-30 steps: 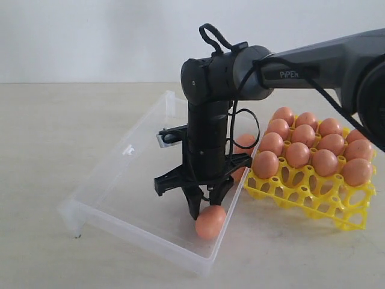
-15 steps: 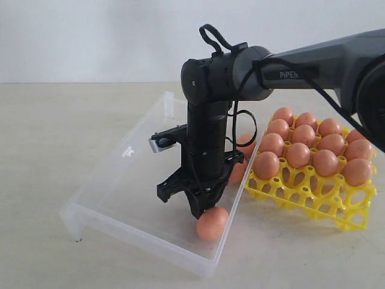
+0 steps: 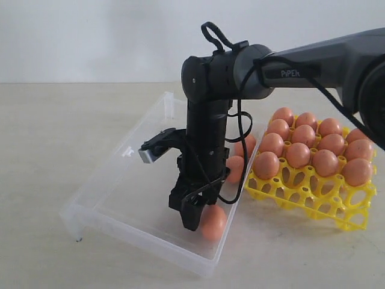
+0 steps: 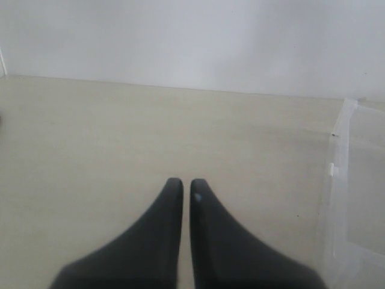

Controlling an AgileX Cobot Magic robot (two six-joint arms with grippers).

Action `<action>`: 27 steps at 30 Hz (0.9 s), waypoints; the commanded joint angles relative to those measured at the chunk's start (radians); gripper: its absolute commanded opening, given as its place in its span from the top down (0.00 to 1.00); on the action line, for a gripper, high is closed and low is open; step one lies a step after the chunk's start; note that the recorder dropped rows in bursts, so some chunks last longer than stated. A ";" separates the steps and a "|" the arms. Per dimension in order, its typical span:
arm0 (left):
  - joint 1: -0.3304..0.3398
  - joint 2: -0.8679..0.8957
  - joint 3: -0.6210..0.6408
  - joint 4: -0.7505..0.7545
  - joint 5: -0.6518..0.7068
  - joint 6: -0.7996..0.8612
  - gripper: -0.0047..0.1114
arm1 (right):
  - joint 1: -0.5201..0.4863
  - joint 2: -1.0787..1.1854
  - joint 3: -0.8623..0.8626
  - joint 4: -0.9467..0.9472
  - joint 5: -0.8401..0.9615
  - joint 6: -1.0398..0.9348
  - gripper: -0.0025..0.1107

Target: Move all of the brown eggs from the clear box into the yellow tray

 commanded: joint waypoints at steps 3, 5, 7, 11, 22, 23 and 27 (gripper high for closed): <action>-0.002 -0.002 0.003 -0.003 -0.007 0.002 0.92 | 0.000 0.000 -0.026 0.014 -0.016 0.038 0.42; -0.002 -0.002 0.003 -0.003 -0.007 0.002 0.92 | 0.000 0.000 -0.062 0.014 -0.016 0.061 0.42; -0.002 -0.002 0.003 -0.003 -0.007 0.002 0.92 | 0.000 0.000 -0.104 0.009 -0.016 0.127 0.42; -0.002 -0.002 0.003 -0.003 -0.007 0.002 0.92 | 0.000 0.000 -0.187 -0.055 -0.016 0.423 0.42; -0.002 -0.002 0.003 -0.003 -0.007 0.002 0.92 | 0.000 0.000 -0.195 0.095 -0.016 0.742 0.42; -0.002 -0.002 0.003 -0.003 -0.007 0.002 0.92 | 0.000 -0.002 -0.195 0.125 -0.016 0.745 0.42; -0.002 -0.002 0.003 -0.003 -0.007 0.002 0.92 | 0.000 -0.025 -0.195 0.138 -0.016 0.737 0.42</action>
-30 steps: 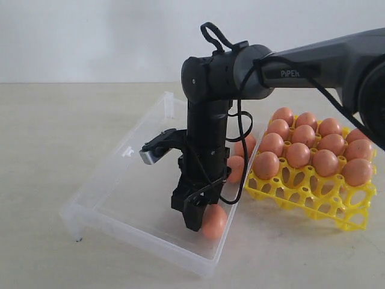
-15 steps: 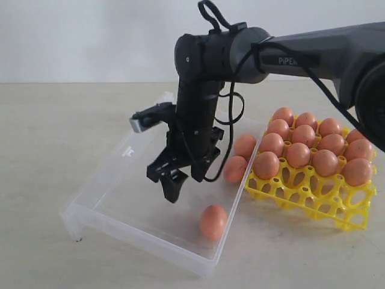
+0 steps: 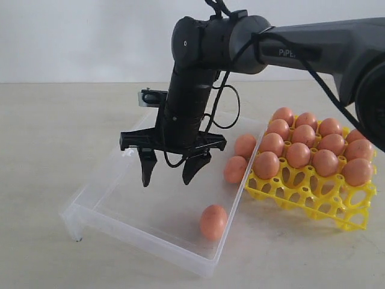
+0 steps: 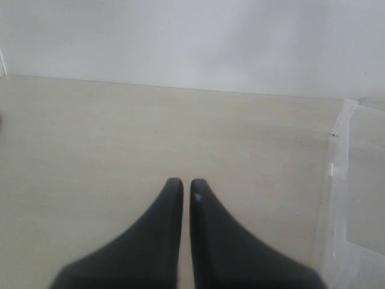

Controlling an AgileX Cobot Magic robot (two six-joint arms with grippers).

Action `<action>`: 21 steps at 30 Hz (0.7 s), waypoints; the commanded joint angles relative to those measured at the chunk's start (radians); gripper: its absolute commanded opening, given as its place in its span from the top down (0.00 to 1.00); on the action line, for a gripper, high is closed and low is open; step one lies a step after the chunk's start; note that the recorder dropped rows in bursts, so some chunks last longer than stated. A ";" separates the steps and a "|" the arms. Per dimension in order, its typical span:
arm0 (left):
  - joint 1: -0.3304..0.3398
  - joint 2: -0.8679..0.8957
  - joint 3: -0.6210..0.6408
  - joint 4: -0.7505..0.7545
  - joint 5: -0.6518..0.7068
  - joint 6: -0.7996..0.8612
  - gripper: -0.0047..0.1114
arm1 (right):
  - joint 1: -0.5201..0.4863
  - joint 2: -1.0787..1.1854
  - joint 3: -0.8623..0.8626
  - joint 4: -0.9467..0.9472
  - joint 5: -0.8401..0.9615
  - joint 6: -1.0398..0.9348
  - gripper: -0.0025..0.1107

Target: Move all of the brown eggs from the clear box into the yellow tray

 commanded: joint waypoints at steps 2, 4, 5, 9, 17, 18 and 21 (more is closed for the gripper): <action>-0.002 -0.002 0.003 -0.003 -0.007 0.002 0.92 | 0.000 -0.054 -0.007 0.013 0.003 -0.028 0.42; -0.002 -0.002 0.003 -0.003 -0.007 0.002 0.92 | -0.002 -0.093 -0.007 0.015 0.003 -0.127 0.42; -0.002 -0.002 0.003 -0.003 -0.007 0.002 0.92 | -0.002 -0.116 -0.007 0.019 0.003 -0.173 0.42; -0.002 -0.002 0.003 -0.003 -0.007 0.002 0.92 | 0.000 -0.206 -0.007 0.026 0.003 -0.236 0.42; -0.002 -0.002 0.003 -0.003 -0.007 0.002 0.92 | 0.002 -0.365 0.206 -0.082 0.003 -0.176 0.42; -0.002 -0.002 0.003 -0.003 -0.007 0.002 0.92 | 0.004 -0.369 0.239 -0.132 0.003 -0.176 0.42; -0.002 -0.002 0.003 -0.003 -0.007 0.002 0.92 | 0.009 -0.349 0.361 -0.243 0.003 -0.139 0.42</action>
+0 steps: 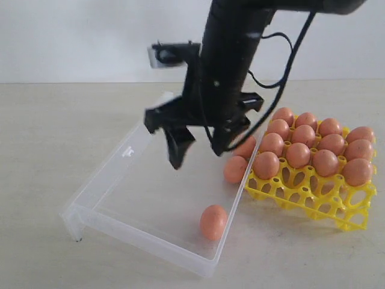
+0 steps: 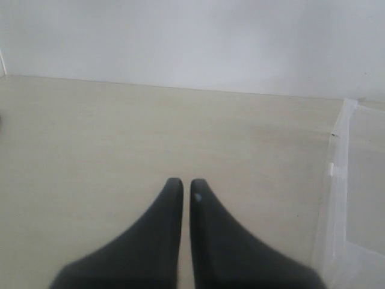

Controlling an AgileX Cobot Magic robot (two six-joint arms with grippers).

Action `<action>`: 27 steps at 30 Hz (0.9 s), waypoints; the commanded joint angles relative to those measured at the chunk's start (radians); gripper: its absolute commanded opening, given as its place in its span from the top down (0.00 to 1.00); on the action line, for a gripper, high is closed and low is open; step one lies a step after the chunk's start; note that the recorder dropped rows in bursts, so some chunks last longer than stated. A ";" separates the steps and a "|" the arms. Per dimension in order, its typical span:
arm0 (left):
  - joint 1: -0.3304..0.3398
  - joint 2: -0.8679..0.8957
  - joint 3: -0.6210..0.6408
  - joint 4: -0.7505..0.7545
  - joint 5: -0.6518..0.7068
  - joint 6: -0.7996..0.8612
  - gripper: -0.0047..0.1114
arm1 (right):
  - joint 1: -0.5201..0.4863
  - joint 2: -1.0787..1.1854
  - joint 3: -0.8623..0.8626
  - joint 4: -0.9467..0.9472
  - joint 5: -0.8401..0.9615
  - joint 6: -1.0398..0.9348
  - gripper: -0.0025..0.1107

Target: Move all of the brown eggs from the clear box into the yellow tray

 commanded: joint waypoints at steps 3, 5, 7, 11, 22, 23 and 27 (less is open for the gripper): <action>-0.002 -0.002 0.003 -0.003 -0.007 0.002 0.92 | 0.008 0.048 0.106 -0.011 0.002 0.026 0.42; -0.002 -0.002 0.003 -0.003 -0.007 0.002 0.92 | 0.008 0.067 0.106 -0.010 0.002 0.043 0.42; -0.002 -0.002 0.003 -0.003 -0.007 0.002 0.92 | 0.008 0.080 0.106 -0.003 0.002 0.043 0.42; -0.002 -0.002 0.003 -0.003 -0.007 0.002 0.92 | 0.008 0.111 0.106 0.006 0.002 0.045 0.42; -0.029 -0.002 0.003 -0.003 -0.007 0.002 0.92 | 0.008 0.205 0.106 0.015 0.002 0.045 0.42; -0.033 -0.002 0.003 -0.003 -0.007 0.002 0.92 | 0.008 0.211 0.106 0.015 0.002 0.045 0.42; -0.048 -0.002 0.003 -0.003 -0.007 0.002 0.92 | 0.008 0.237 0.106 0.017 0.002 0.050 0.42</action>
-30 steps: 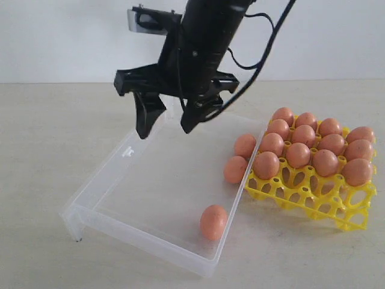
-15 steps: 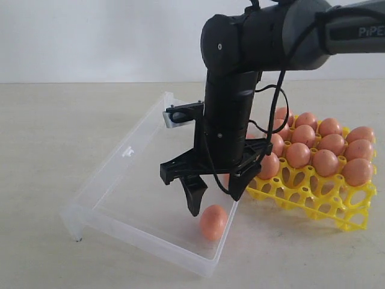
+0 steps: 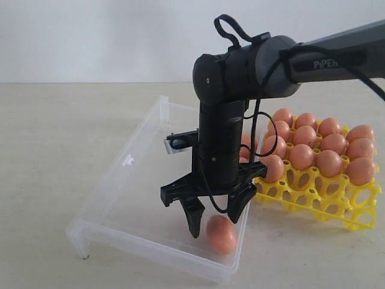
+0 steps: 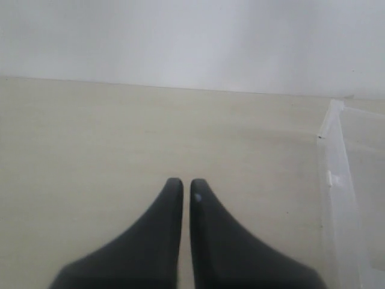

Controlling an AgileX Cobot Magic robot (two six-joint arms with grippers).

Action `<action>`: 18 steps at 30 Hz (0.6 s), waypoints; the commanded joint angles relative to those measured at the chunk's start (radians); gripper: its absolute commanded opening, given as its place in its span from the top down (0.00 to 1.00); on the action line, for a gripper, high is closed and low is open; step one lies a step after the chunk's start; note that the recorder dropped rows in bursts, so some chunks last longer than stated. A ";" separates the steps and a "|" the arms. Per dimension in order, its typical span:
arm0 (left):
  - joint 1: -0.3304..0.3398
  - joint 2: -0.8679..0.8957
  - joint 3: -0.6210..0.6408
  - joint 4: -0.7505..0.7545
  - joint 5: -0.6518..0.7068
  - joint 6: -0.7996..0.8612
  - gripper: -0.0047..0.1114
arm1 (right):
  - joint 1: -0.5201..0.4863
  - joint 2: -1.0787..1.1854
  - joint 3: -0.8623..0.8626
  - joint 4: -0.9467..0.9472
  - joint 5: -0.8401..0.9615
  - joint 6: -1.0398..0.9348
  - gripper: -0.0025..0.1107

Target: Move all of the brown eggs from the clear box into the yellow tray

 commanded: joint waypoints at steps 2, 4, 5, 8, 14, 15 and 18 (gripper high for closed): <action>-0.021 -0.002 0.003 -0.003 -0.007 0.002 0.92 | 0.000 0.033 0.005 -0.002 0.006 0.015 0.44; -0.021 -0.002 0.003 -0.003 -0.007 0.002 0.92 | 0.000 0.038 0.005 0.002 0.006 0.015 0.50; -0.021 -0.002 0.003 -0.003 -0.007 0.002 0.92 | 0.000 0.041 0.005 0.007 0.006 0.015 0.53; -0.021 -0.002 0.003 -0.003 -0.006 0.002 0.92 | 0.000 0.041 0.005 0.010 0.006 0.015 0.67; -0.021 -0.002 0.003 -0.003 -0.006 0.002 0.92 | 0.000 0.041 0.005 0.010 0.006 -0.030 0.91; -0.021 -0.002 0.003 -0.003 -0.006 0.002 0.92 | 0.000 0.041 0.005 0.010 0.006 -0.046 0.96; -0.021 -0.002 0.003 -0.003 -0.006 0.002 0.92 | 0.000 0.041 0.005 0.012 0.006 -0.109 0.98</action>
